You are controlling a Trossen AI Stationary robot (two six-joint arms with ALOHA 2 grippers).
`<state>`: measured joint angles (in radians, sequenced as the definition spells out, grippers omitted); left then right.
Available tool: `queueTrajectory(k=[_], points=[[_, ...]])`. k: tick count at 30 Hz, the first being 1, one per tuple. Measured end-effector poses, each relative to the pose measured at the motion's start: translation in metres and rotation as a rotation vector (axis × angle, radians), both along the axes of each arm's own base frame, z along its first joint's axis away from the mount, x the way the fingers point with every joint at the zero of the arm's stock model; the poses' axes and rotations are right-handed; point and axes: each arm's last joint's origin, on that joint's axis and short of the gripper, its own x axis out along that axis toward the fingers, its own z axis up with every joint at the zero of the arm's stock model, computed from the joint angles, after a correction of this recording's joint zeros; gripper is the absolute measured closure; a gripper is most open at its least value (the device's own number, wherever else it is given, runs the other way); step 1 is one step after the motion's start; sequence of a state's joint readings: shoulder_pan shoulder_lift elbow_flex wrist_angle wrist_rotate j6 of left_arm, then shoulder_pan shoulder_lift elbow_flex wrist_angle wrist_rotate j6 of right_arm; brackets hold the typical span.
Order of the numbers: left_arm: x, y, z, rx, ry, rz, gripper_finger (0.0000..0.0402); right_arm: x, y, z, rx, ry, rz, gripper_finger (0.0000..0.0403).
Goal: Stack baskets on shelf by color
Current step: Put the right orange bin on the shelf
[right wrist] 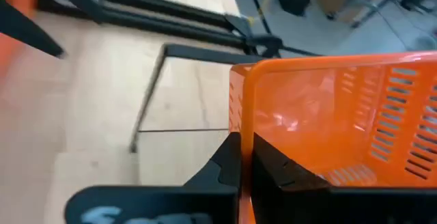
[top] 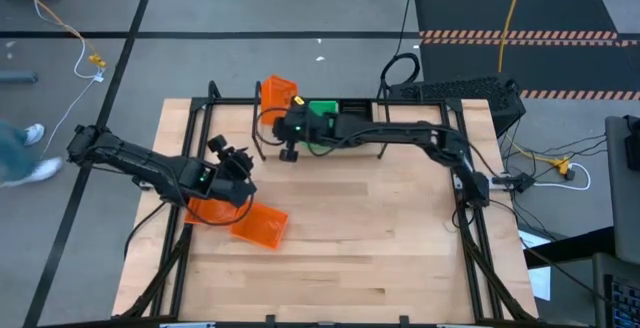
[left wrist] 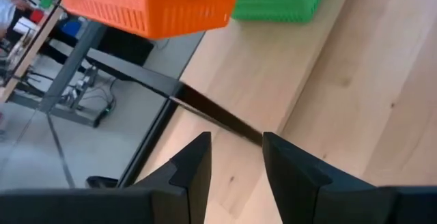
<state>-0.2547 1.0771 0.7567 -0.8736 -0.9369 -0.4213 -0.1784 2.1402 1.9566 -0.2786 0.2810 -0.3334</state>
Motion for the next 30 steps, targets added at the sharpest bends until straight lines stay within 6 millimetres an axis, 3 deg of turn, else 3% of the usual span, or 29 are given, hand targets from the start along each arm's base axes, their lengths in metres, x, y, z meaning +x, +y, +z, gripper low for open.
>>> queueTrajectory(k=[11,30], points=[[-0.002,0.017,0.0,0.077,0.092,0.057,0.0266,0.028,0.01,-0.04,-0.027,0.071,0.016,0.04],[-0.002,0.025,-0.001,0.049,0.066,0.124,0.0266,0.021,0.01,-0.049,0.127,0.146,0.042,0.0396]])
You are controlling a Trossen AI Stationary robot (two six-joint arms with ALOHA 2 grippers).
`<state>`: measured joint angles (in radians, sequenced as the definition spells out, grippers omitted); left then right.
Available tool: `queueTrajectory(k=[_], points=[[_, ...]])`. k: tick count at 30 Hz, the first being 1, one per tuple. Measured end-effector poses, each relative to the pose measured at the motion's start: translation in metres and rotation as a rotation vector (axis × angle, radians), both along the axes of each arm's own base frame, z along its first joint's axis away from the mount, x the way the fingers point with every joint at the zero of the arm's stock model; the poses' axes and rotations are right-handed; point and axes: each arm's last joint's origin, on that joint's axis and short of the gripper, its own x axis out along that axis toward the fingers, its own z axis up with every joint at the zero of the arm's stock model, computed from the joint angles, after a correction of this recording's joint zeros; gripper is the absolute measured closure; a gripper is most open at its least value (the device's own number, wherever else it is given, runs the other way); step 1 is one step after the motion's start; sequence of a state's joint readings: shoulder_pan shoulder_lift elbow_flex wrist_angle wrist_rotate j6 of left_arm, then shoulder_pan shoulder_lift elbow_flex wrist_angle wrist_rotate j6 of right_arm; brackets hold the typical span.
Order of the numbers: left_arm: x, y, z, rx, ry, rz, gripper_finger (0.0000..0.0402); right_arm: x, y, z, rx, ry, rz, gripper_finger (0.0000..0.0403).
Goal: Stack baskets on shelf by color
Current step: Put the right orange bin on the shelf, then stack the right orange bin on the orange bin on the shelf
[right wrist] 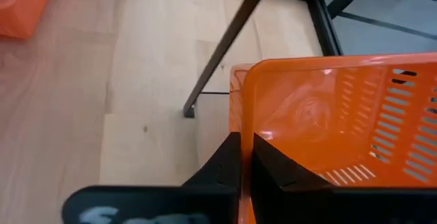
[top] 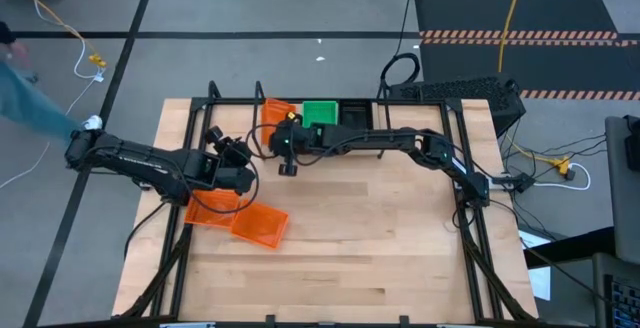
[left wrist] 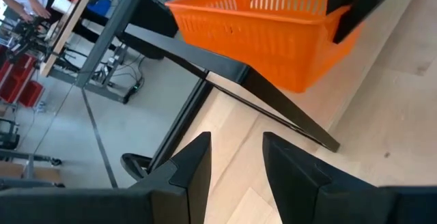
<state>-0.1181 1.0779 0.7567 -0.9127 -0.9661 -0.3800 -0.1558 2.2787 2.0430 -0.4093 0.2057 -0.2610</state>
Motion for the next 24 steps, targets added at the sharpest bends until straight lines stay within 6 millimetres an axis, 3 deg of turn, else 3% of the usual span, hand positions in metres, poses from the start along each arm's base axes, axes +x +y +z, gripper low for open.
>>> queueTrajectory(k=[14,24], points=[[0.0,0.0,0.0,0.0,-0.001,0.0,0.0266,-0.0011,-0.0008,-0.0011,-0.005,0.018,0.005,0.0327],[0.0,0.0,0.0,0.0,0.0,0.0,0.0266,0.0043,-0.0045,0.005,-0.028,-0.076,0.007,0.0336]])
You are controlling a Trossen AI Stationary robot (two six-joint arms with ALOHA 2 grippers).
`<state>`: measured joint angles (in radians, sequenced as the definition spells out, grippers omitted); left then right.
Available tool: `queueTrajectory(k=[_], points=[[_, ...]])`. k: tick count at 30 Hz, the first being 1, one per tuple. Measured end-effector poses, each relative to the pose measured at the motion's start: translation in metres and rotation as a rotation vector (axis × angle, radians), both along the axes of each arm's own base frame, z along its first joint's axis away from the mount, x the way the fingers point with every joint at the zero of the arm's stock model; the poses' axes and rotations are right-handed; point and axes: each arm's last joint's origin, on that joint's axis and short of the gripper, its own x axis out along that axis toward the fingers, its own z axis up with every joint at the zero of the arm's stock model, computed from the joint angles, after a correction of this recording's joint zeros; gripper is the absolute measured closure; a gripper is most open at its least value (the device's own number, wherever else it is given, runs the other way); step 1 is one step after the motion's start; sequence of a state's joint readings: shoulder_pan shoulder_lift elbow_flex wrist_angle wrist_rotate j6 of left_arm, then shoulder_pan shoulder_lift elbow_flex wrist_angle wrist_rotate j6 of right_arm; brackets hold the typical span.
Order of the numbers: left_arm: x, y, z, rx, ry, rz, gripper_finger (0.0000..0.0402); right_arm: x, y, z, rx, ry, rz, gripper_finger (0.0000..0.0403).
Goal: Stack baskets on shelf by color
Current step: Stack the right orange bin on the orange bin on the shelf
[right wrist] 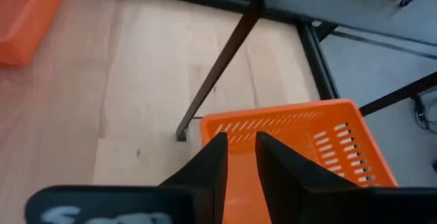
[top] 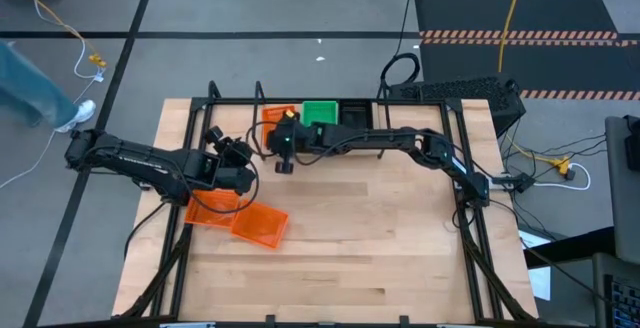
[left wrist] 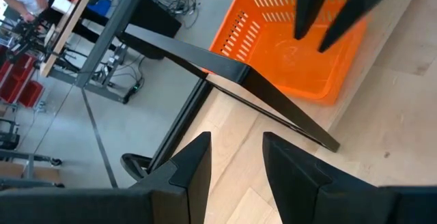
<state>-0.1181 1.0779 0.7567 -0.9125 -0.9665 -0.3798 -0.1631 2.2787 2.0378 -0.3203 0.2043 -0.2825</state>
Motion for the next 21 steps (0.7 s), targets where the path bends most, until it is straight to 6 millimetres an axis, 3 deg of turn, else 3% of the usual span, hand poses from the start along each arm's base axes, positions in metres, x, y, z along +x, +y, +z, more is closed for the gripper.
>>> queueTrajectory(k=[5,8,16,21], points=[[0.0,0.0,0.0,0.0,0.004,0.0,0.0266,-0.002,-0.003,-0.005,-0.059,0.014,0.05,0.0343],[-0.002,0.0,-0.001,-0.026,0.014,0.003,0.0266,-0.011,0.005,-0.002,-0.004,0.069,0.223,0.0343],[-0.009,-0.001,-0.004,-0.058,0.04,0.03,0.0266,-0.04,0.057,-0.008,0.212,-0.036,0.661,0.0336],[-0.008,-0.001,-0.004,-0.059,0.036,0.032,0.0266,-0.045,0.103,-0.044,0.141,-0.035,0.796,0.0299]])
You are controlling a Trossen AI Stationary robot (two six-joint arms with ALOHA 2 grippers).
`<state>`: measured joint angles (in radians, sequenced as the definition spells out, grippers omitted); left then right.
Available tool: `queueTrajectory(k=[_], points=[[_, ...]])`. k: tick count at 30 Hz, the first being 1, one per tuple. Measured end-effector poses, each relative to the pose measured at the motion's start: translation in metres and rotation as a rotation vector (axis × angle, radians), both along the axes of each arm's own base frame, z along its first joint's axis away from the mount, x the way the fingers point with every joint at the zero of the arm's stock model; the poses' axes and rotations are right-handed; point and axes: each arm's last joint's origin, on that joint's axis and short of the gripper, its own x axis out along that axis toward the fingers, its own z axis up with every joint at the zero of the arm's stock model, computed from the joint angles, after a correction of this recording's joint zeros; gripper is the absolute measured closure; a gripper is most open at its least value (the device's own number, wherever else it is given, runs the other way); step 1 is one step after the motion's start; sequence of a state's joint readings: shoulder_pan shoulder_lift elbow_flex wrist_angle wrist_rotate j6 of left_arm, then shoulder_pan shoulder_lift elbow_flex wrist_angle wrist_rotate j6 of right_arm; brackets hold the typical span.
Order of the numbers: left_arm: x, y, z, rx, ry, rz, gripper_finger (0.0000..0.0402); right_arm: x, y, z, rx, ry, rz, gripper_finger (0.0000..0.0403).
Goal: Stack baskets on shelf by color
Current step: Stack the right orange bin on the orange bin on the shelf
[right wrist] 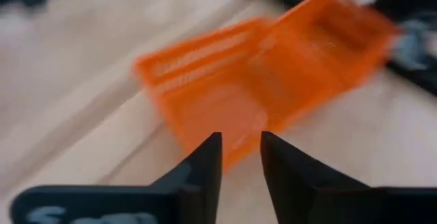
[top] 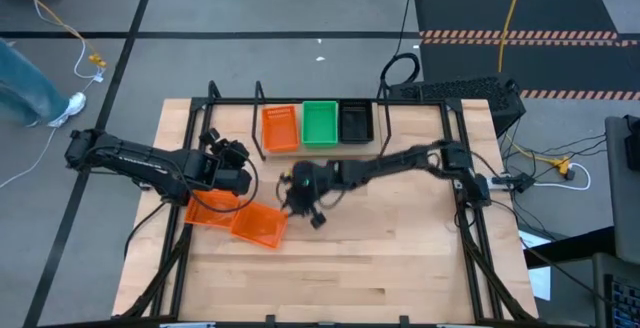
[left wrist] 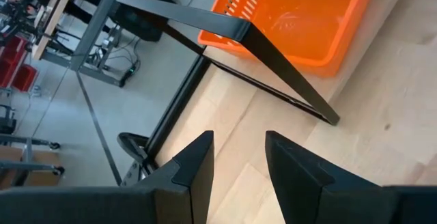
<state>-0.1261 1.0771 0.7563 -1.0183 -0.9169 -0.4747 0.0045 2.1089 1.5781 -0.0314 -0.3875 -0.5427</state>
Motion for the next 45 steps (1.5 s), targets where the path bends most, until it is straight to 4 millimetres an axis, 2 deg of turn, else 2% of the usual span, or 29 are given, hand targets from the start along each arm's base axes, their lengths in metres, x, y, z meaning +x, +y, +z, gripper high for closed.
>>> queueTrajectory(k=[2,5,7,10,13,16,22,26,29,33,40,42,45], points=[[0.0,0.0,0.0,0.0,-0.002,0.0,0.0266,0.002,0.017,-0.012,-0.055,-0.012,0.042,0.0276],[0.001,0.0,0.0,-0.001,-0.009,0.002,0.0266,0.006,0.035,-0.016,-0.092,-0.05,0.083,0.0246],[0.001,0.0,0.0,-0.002,-0.01,0.002,0.0266,0.005,0.042,-0.017,-0.094,-0.049,0.102,0.0233],[0.001,0.0,0.0,-0.003,-0.014,0.004,0.0266,0.005,0.041,-0.018,-0.11,-0.048,0.089,0.0228],[0.002,0.0,0.0,-0.005,-0.026,0.002,0.0266,0.005,0.033,-0.019,-0.126,-0.038,0.078,0.0239],[0.003,0.0,0.002,-0.007,-0.035,0.003,0.0266,0.006,0.027,-0.03,-0.133,-0.002,0.073,0.0255],[0.006,-0.001,0.009,-0.025,-0.056,-0.004,0.0266,0.005,0.029,-0.038,-0.158,0.03,0.099,0.0278],[0.006,-0.001,0.01,-0.023,-0.049,-0.011,0.0266,0.005,0.029,-0.036,-0.16,0.024,0.097,0.0332],[0.006,-0.001,0.01,-0.022,-0.048,-0.01,0.0266,0.002,0.023,-0.02,-0.16,-0.003,0.084,0.0389],[0.004,-0.002,0.009,-0.031,-0.04,-0.011,0.0266,-0.008,0.009,0.025,-0.16,-0.052,0.005,0.0394],[-0.001,-0.004,0.008,-0.032,0.004,-0.009,0.0266,-0.046,-0.031,0.1,-0.171,-0.071,-0.234,0.0399],[-0.002,-0.004,0.008,-0.032,0.001,-0.004,0.0266,-0.057,-0.043,0.119,-0.22,-0.098,-0.338,0.0399],[-0.002,-0.004,0.008,-0.031,0.001,-0.004,0.0266,-0.066,-0.061,0.133,-0.27,-0.138,-0.449,0.04]])
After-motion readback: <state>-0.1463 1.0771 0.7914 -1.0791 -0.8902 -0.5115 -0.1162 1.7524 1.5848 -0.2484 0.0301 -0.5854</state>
